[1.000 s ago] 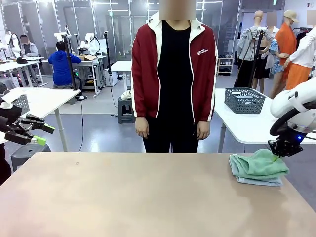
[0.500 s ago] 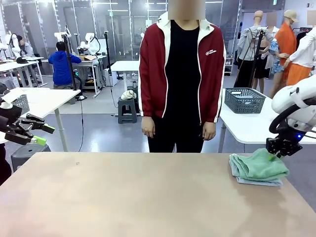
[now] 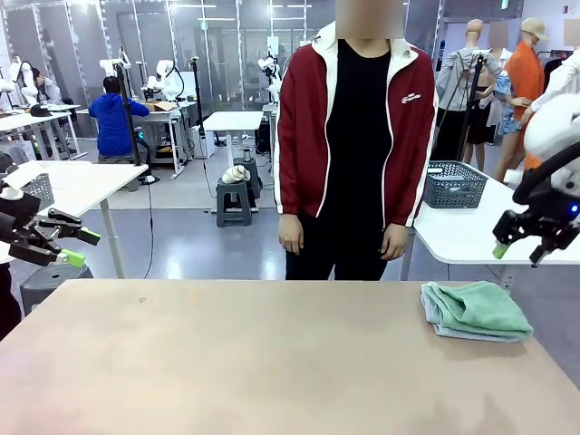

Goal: Fold the towels and place them in the basket.
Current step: Stack the folded Towel with hook on the right side of the table.

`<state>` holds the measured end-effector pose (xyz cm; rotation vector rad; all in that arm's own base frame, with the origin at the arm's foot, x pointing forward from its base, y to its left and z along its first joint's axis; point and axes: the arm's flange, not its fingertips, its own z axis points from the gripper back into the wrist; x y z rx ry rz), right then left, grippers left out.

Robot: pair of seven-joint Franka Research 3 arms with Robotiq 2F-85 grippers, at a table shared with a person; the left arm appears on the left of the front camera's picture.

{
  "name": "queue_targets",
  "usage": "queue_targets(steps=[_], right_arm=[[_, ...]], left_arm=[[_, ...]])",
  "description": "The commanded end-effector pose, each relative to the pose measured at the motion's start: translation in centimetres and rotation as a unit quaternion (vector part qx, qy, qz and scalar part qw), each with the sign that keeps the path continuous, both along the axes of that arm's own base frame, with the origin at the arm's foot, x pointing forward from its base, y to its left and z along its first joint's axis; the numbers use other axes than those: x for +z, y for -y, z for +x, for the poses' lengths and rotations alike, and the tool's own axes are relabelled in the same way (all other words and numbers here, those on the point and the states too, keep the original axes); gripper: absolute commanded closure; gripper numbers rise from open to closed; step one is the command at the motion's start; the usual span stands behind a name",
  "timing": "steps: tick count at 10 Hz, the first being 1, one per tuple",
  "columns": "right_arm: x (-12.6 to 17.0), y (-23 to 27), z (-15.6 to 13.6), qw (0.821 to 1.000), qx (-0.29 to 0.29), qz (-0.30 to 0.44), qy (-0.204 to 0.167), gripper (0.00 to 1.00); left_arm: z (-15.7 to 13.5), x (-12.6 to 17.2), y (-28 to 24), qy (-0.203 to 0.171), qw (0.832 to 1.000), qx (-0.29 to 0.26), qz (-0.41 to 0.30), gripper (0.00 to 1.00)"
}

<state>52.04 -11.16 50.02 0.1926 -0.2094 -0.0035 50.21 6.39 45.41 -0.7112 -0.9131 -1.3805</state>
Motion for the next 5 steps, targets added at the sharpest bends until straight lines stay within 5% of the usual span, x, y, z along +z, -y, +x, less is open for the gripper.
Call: queue_targets(steps=[1,3,5], right_arm=[[6.6,-4.4,-7.3,0.999,-0.031,-0.022,-0.005,0.15],[12.3,-9.6,-14.2,0.996,-0.075,-0.026,-0.038,0.15],[15.1,-12.6,-19.6,0.997,-0.059,-0.029,-0.034,0.15]], left_arm=[[-0.4,0.1,0.1,0.001,1.0,-0.002,0.002,0.16],[-0.4,0.1,0.1,0.001,1.0,-0.002,0.002,0.16],[-0.4,0.1,0.1,0.001,1.0,-0.002,0.002,0.16]])
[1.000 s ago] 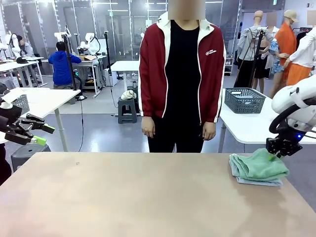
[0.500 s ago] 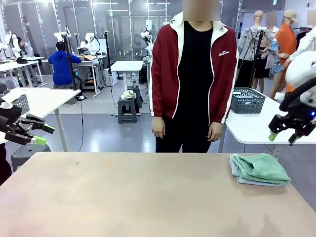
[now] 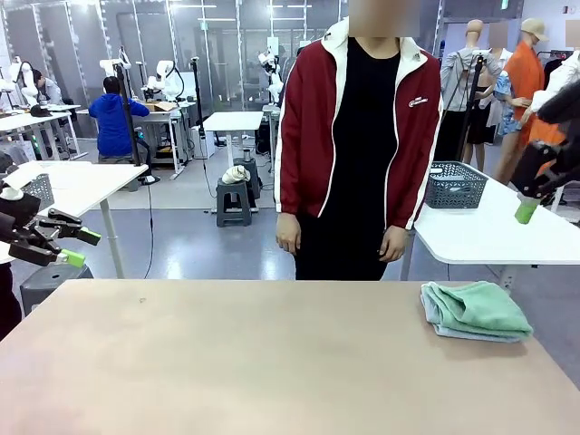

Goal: Fold the towels and place them in the basket.
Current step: Stack the folded Towel with hook on the right side of the table.

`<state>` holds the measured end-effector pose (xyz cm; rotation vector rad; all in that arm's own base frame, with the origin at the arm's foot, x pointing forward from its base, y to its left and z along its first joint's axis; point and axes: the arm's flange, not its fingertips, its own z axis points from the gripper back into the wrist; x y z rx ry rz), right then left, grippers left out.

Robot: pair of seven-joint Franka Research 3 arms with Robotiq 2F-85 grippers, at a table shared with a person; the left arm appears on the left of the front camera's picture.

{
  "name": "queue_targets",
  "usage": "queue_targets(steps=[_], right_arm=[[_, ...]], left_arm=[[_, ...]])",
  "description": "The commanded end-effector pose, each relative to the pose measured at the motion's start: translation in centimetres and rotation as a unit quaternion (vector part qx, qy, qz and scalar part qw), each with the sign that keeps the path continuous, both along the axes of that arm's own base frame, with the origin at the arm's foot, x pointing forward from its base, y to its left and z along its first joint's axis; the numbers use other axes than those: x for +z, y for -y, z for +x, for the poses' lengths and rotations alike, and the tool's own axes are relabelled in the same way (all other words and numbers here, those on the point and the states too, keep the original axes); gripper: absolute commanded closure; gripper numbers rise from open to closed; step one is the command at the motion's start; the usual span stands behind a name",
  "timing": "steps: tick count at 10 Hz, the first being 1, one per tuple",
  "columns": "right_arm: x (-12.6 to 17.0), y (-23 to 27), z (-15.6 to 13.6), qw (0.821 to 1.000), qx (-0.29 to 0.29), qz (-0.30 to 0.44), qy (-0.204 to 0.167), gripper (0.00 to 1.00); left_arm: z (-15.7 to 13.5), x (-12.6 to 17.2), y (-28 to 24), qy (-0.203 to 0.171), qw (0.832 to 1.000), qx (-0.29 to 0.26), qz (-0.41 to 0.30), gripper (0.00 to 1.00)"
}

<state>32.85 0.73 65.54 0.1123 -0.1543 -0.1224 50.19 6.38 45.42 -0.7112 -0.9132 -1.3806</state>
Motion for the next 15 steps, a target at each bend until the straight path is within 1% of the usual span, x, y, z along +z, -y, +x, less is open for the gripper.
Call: queue_targets(steps=[1,3,4,5,15], right_arm=[[0.2,-1.8,-2.5,1.0,0.01,0.001,0.006,0.15],[0.8,-1.9,-5.6,0.999,0.014,0.001,0.03,0.15],[0.6,-1.4,-5.9,0.999,0.026,0.004,0.039,0.15],[1.9,-2.5,-5.2,1.0,0.02,-0.007,0.016,0.15],[1.9,-2.5,-5.2,1.0,0.02,-0.007,0.016,0.15]], left_arm=[[-0.3,0.1,0.0,0.001,1.0,-0.002,0.002,0.16],[-0.3,0.1,0.0,0.001,1.0,-0.002,0.002,0.16],[-0.3,0.1,0.0,0.001,1.0,-0.002,0.002,0.16],[-0.3,0.1,0.0,0.001,1.0,-0.002,0.002,0.16],[-0.3,0.1,0.0,0.001,1.0,-0.002,0.002,0.16]])
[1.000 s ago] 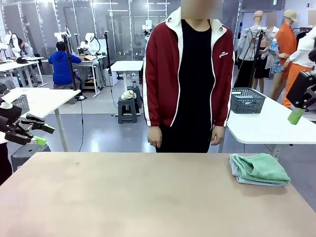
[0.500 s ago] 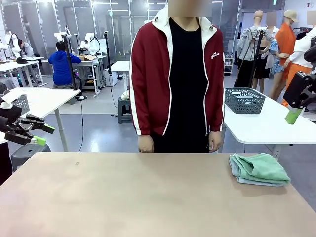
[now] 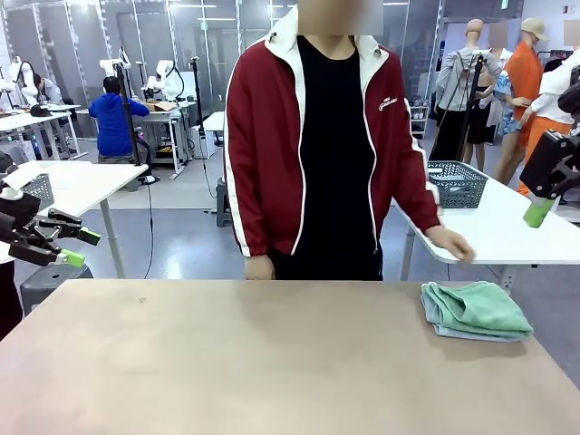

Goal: Fold the towels and place them in the basket.
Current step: Stack the folded Towel with hook on the right side of the table.

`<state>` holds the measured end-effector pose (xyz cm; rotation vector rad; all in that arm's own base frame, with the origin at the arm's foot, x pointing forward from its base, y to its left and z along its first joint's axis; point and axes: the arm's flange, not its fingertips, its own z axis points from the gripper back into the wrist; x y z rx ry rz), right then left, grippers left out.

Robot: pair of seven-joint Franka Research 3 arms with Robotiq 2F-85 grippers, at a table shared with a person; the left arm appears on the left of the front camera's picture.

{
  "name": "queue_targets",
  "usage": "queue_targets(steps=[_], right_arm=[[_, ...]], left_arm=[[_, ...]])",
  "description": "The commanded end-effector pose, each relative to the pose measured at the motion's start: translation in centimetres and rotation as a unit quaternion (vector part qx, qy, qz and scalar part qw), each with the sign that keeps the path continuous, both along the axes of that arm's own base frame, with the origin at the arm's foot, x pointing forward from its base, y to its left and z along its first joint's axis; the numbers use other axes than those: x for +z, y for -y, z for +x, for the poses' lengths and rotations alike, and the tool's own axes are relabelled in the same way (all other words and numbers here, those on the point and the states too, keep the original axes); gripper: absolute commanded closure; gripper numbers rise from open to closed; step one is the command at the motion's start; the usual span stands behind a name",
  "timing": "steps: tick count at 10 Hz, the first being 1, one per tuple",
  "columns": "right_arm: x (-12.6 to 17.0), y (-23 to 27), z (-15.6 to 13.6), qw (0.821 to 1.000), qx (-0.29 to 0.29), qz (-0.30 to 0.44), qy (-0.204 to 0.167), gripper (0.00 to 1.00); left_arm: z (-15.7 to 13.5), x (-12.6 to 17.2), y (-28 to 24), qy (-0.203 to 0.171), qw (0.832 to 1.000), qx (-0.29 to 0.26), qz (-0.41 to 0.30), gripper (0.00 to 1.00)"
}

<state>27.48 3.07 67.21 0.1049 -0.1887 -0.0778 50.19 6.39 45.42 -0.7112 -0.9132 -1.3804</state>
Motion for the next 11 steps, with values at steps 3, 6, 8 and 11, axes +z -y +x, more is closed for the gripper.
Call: queue_targets(steps=[3,6,8,11], right_arm=[[0.28,-0.18,0.13,1.0,-0.001,-0.001,-0.002,0.15],[0.28,-0.18,0.13,1.0,-0.001,-0.001,-0.002,0.15],[0.28,-0.18,0.13,1.0,-0.001,-0.001,-0.002,0.15],[0.28,-0.18,0.13,1.0,-0.001,-0.001,-0.002,0.15]], left_arm=[[-0.34,0.13,0.05,0.001,1.0,-0.002,0.002,0.16],[-0.34,0.13,0.05,0.001,1.0,-0.002,0.002,0.16],[-0.34,0.13,0.05,0.001,1.0,-0.002,0.002,0.16],[-0.34,0.13,0.05,0.001,1.0,-0.002,0.002,0.16]])
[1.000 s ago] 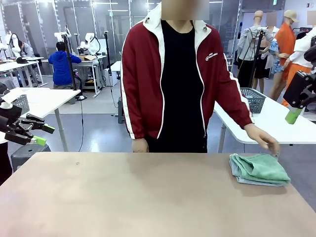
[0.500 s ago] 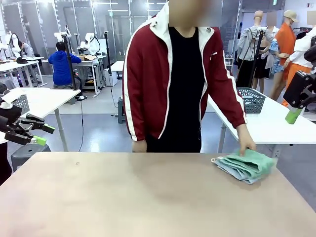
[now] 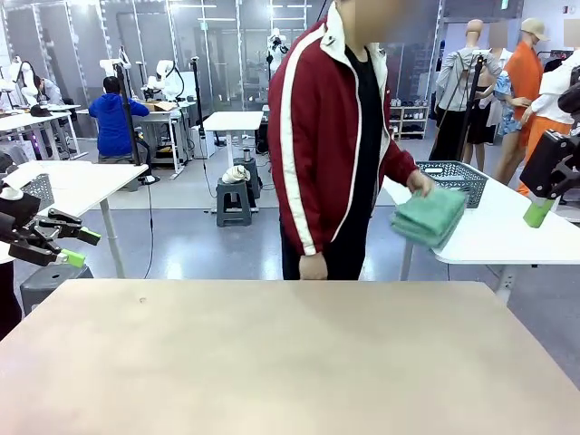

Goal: Fold the towels and place them in the basket.
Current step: Stack the folded Towel with hook on the right side of the table.

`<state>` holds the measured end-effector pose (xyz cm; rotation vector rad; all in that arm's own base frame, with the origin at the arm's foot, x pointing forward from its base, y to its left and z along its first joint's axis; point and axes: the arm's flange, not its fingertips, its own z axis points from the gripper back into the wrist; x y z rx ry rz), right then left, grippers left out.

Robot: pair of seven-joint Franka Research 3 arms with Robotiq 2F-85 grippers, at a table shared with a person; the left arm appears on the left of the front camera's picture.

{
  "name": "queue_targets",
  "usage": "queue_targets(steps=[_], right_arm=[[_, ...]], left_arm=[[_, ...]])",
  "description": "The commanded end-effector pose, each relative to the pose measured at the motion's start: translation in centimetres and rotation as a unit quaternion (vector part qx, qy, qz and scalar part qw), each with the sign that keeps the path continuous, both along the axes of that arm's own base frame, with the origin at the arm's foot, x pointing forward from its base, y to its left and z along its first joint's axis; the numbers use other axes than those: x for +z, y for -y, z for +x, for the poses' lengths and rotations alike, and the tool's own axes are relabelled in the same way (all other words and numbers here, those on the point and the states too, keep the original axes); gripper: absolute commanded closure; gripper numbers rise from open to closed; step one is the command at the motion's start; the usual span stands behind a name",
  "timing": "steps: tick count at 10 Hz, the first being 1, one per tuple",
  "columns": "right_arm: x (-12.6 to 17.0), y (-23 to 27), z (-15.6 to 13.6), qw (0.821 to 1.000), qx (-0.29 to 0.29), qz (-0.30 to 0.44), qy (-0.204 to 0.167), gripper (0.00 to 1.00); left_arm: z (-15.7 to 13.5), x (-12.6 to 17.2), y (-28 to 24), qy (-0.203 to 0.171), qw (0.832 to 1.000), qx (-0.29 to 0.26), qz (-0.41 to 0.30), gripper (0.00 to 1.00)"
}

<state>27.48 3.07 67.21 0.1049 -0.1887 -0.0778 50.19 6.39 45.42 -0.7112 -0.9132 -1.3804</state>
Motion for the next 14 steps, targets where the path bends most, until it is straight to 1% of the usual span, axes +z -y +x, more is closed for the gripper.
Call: queue_targets(steps=[1,14], right_arm=[[0.28,-0.18,0.14,1.0,-0.001,-0.001,-0.002,0.15],[0.28,-0.18,0.14,1.0,-0.001,-0.001,-0.002,0.15]], left_arm=[[-0.34,0.13,0.05,0.001,1.0,-0.002,0.002,0.16],[-0.34,0.13,0.05,0.001,1.0,-0.002,0.002,0.16]])
